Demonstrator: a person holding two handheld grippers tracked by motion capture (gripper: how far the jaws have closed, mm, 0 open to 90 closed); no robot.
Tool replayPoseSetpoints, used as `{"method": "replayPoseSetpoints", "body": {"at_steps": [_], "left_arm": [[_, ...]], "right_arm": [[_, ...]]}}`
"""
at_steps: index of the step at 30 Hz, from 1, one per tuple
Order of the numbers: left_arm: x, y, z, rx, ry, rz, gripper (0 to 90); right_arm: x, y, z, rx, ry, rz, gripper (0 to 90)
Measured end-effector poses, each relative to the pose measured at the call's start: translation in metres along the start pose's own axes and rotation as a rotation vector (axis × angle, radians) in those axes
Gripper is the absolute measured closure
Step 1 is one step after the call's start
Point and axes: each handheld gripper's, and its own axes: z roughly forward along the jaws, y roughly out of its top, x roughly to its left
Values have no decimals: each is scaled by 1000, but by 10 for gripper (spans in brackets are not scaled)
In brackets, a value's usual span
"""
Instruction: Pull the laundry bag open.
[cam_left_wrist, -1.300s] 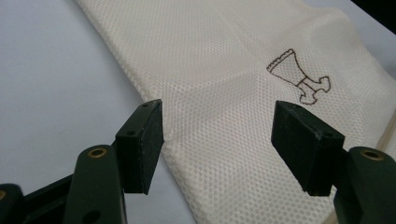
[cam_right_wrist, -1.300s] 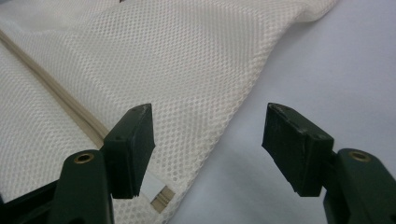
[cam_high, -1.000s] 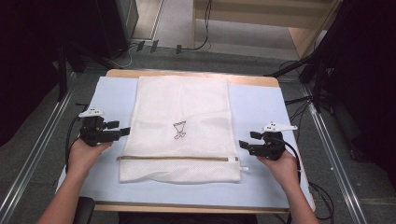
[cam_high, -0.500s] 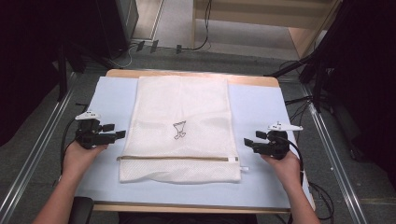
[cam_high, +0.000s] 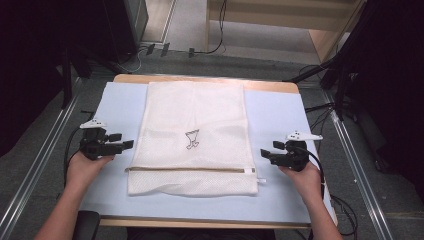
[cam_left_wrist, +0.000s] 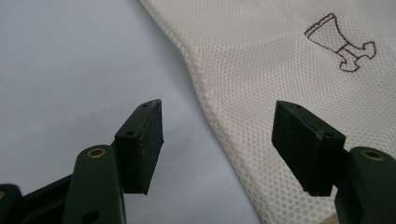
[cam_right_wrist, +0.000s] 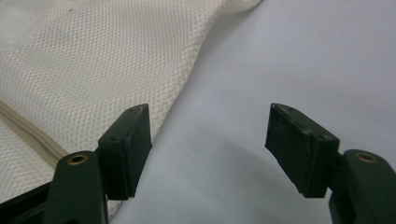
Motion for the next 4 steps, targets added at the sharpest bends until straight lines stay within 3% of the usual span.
{"method": "replayPoseSetpoints", "body": {"at_steps": [4], "left_arm": [[1, 0, 0, 3, 4, -4, 349]], "right_arm": [[0, 0, 0, -2, -1, 0, 321]]}}
